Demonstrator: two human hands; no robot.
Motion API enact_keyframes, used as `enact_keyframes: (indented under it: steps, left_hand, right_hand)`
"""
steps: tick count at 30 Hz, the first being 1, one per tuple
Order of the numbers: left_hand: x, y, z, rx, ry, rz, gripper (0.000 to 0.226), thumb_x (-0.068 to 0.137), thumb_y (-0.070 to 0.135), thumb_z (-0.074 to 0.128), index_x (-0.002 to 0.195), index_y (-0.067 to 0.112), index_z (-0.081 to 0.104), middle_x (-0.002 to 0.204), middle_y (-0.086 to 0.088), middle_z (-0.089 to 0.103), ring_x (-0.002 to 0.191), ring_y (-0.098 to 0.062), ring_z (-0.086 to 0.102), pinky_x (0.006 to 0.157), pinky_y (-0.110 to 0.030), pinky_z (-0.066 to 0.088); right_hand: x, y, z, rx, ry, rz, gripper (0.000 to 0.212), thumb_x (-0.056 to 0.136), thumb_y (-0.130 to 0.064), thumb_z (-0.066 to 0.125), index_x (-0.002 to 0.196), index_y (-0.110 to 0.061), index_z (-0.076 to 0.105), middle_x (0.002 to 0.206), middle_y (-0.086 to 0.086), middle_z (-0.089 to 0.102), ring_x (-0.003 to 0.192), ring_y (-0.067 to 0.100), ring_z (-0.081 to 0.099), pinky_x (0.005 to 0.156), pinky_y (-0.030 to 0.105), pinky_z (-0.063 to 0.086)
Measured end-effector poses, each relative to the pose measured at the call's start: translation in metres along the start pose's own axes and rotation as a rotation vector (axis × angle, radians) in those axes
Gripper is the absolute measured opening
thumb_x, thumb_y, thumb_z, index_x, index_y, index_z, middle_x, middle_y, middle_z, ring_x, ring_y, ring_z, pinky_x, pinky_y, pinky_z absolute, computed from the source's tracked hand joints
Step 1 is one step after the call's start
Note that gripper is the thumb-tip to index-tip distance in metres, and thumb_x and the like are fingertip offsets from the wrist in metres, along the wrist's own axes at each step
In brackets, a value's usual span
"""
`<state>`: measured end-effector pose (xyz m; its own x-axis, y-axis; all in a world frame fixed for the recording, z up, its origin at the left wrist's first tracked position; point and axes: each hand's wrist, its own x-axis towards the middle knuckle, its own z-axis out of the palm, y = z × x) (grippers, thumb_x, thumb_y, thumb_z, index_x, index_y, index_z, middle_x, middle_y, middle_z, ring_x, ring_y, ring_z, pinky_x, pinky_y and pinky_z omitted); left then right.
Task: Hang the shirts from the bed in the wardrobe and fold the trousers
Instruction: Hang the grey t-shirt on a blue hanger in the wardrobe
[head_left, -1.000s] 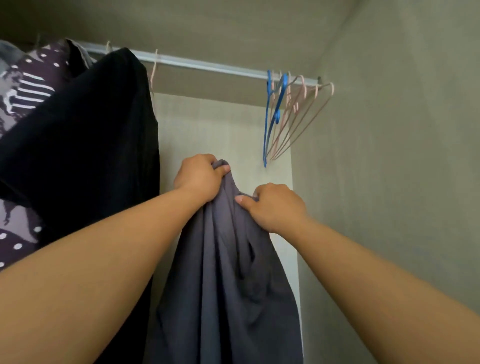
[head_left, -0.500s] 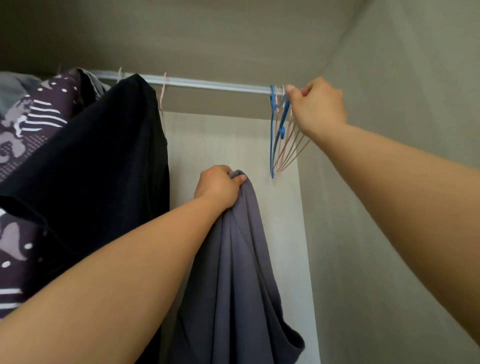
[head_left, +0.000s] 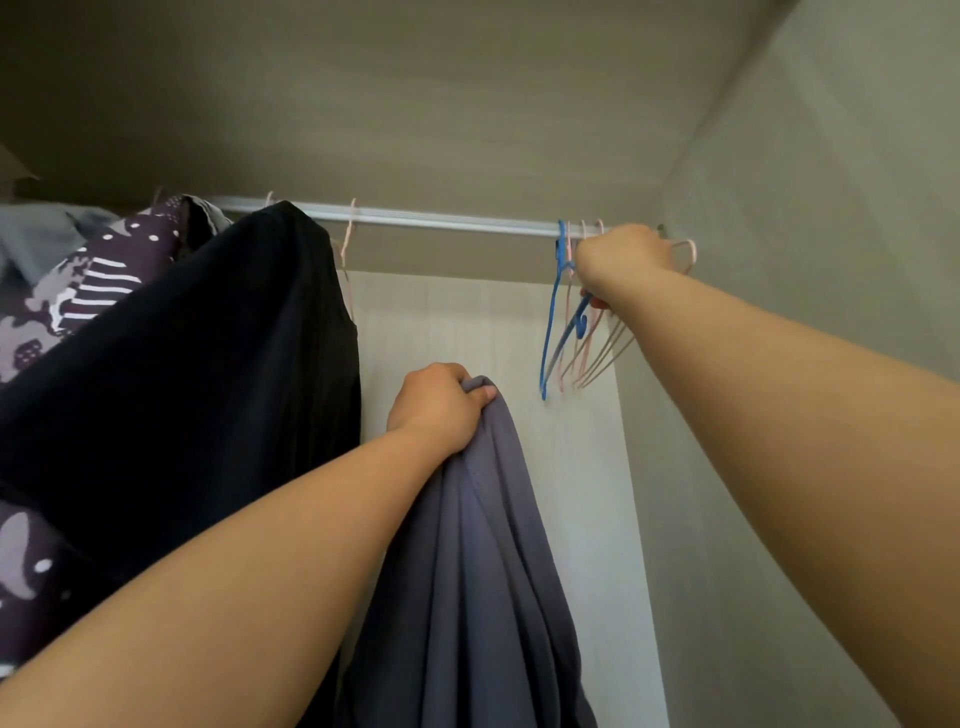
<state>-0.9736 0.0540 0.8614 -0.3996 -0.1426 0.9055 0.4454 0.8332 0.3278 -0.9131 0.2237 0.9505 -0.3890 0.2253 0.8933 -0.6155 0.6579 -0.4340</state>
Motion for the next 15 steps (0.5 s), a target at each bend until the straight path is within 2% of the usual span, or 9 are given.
enact_keyframes:
  steps: [1, 2, 3, 5, 7, 9, 11, 14, 15]
  left_hand:
    - [0.000, -0.001, 0.000, 0.003, 0.000, -0.001, 0.034, 0.092, 0.040, 0.055, 0.065, 0.021, 0.047, 0.073, -0.001, 0.052, 0.074, -0.022, 0.050, 0.058, -0.028, 0.035]
    - [0.000, -0.002, 0.001, 0.006, 0.000, -0.003, 0.033, 0.092, 0.040, 0.055, 0.066, 0.021, 0.048, 0.073, -0.001, 0.052, 0.074, -0.021, 0.050, 0.058, -0.028, 0.035]
    - [0.000, -0.003, 0.002, 0.009, -0.002, -0.009, 0.033, 0.092, 0.040, 0.055, 0.066, 0.021, 0.048, 0.073, -0.001, 0.052, 0.073, -0.020, 0.051, 0.058, -0.028, 0.035]
    - [-0.001, -0.007, 0.005, 0.015, -0.008, -0.019, 0.033, 0.092, 0.040, 0.055, 0.066, 0.021, 0.048, 0.073, 0.000, 0.052, 0.072, -0.020, 0.051, 0.058, -0.028, 0.036]
    - [-0.001, -0.010, 0.007, 0.017, -0.005, -0.026, 0.034, 0.092, 0.040, 0.055, 0.065, 0.021, 0.047, 0.072, 0.000, 0.052, 0.071, -0.019, 0.050, 0.057, -0.028, 0.035]
    - [-0.001, -0.013, 0.007, 0.023, 0.000, -0.026, 0.035, 0.092, 0.040, 0.055, 0.064, 0.021, 0.046, 0.071, 0.000, 0.051, 0.072, -0.019, 0.050, 0.057, -0.028, 0.035]
    - [-0.001, -0.017, 0.008, 0.029, 0.001, -0.028, 0.036, 0.092, 0.040, 0.055, 0.063, 0.021, 0.046, 0.073, -0.001, 0.052, 0.073, -0.020, 0.050, 0.058, -0.028, 0.035]
    - [-0.001, -0.023, 0.008, 0.030, 0.001, -0.055, 0.034, 0.092, 0.040, 0.055, 0.065, 0.021, 0.047, 0.076, -0.002, 0.053, 0.075, -0.021, 0.052, 0.059, -0.027, 0.036]
    - [-0.002, -0.026, 0.008, 0.031, 0.001, -0.064, 0.034, 0.092, 0.040, 0.055, 0.065, 0.020, 0.048, 0.075, -0.001, 0.053, 0.075, -0.021, 0.052, 0.059, -0.027, 0.036]
  right_hand:
    - [0.002, -0.001, 0.001, 0.033, -0.043, -0.003, 0.022, 0.092, -0.014, 0.041, 0.105, -0.005, 0.057, 0.110, 0.018, 0.062, 0.095, 0.029, 0.061, 0.083, 0.039, 0.051]
    - [0.004, -0.002, 0.002, 0.043, -0.074, 0.016, 0.021, 0.093, -0.011, 0.040, 0.105, -0.003, 0.056, 0.101, 0.018, 0.062, 0.083, 0.027, 0.060, 0.079, 0.038, 0.052]
    - [0.007, -0.004, 0.003, 0.034, -0.098, 0.060, 0.018, 0.095, -0.008, 0.038, 0.100, -0.001, 0.054, 0.088, 0.016, 0.062, 0.066, 0.024, 0.057, 0.067, 0.033, 0.052]
    - [0.007, -0.009, 0.003, 0.021, -0.141, 0.193, 0.020, 0.099, -0.007, 0.035, 0.087, 0.002, 0.048, 0.063, 0.014, 0.059, 0.036, 0.018, 0.048, 0.041, 0.021, 0.041]
    - [0.010, -0.013, 0.003, 0.062, -0.179, 0.249, 0.023, 0.101, -0.008, 0.033, 0.085, -0.001, 0.046, 0.056, 0.013, 0.058, 0.018, 0.014, 0.038, 0.032, 0.013, 0.034]
    - [0.013, -0.014, 0.004, 0.168, -0.175, 0.251, 0.022, 0.101, -0.005, 0.031, 0.091, -0.002, 0.050, 0.056, 0.015, 0.058, 0.014, 0.013, 0.034, 0.027, 0.012, 0.031]
    - [0.015, -0.014, 0.006, 0.304, -0.149, 0.258, 0.024, 0.100, -0.003, 0.029, 0.097, 0.001, 0.053, 0.064, 0.018, 0.056, 0.013, 0.014, 0.034, 0.024, 0.014, 0.031]
    - [0.015, -0.012, 0.011, 0.386, -0.107, 0.236, 0.031, 0.099, -0.001, 0.029, 0.079, 0.005, 0.052, 0.064, 0.018, 0.053, 0.017, 0.016, 0.039, 0.025, 0.015, 0.033]
    - [0.014, -0.010, 0.013, 0.382, -0.096, 0.218, 0.030, 0.098, 0.000, 0.028, 0.080, 0.005, 0.052, 0.063, 0.018, 0.052, 0.023, 0.019, 0.043, 0.029, 0.018, 0.037]
